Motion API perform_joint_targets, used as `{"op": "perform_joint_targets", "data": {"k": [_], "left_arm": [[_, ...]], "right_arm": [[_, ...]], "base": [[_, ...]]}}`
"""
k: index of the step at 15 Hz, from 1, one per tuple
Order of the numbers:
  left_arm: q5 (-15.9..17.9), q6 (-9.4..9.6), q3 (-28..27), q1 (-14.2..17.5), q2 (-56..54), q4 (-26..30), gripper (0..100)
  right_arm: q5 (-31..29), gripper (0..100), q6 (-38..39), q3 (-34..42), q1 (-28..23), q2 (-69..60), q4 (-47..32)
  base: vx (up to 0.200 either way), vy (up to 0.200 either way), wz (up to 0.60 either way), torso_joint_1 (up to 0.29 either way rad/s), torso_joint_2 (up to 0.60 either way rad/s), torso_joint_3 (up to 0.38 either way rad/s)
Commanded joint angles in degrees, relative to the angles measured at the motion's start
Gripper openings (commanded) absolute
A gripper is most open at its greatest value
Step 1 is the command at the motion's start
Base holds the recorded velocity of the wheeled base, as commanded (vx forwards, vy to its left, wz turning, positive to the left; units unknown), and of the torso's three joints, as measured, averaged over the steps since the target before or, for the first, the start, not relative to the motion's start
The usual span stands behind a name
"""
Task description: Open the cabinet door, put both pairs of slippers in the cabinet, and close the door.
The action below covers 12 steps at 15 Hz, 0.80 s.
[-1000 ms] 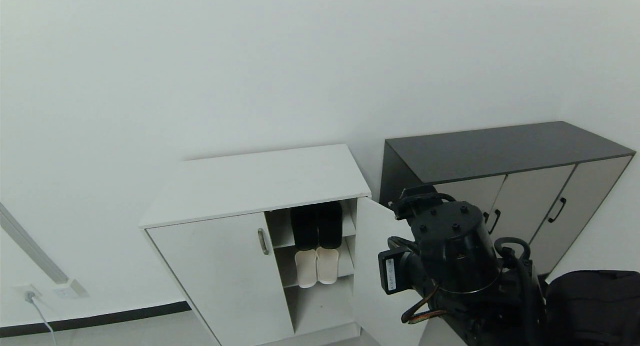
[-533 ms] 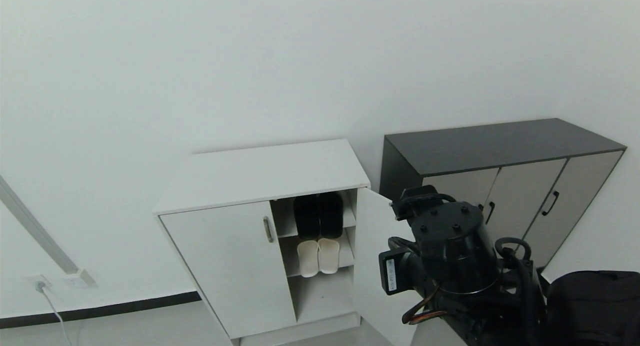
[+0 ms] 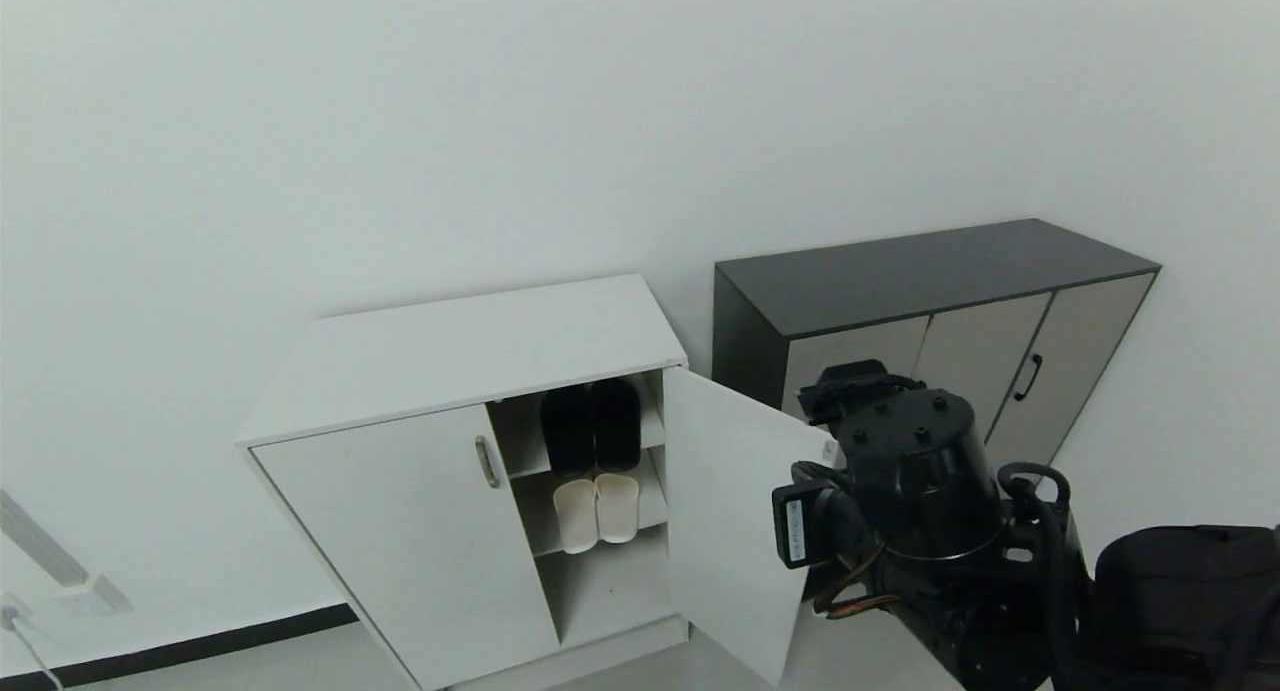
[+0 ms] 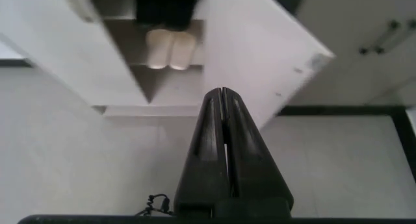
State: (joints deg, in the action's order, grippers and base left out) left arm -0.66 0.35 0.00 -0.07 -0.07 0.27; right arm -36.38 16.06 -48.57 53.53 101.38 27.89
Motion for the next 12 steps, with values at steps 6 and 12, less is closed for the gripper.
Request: {"op": "perform_joint_targets", "data": {"k": [6,12], "left_arm": [[-0.1,0.09,0.0,0.0,0.1,0.0,0],[-0.1,0.09,0.0,0.0,0.1,0.0,0]], "right_arm": [[7.0,0,-4.0,-5.4,-14.0,8.8,8.2],[12.0,0,-3.8,-17.9,-23.2,20.6,7.5]], "base": [[0.0,0.0,0.0,0.0,0.0,0.0],[0.0,0.0,0.0,0.0,0.0,0.0]]}}
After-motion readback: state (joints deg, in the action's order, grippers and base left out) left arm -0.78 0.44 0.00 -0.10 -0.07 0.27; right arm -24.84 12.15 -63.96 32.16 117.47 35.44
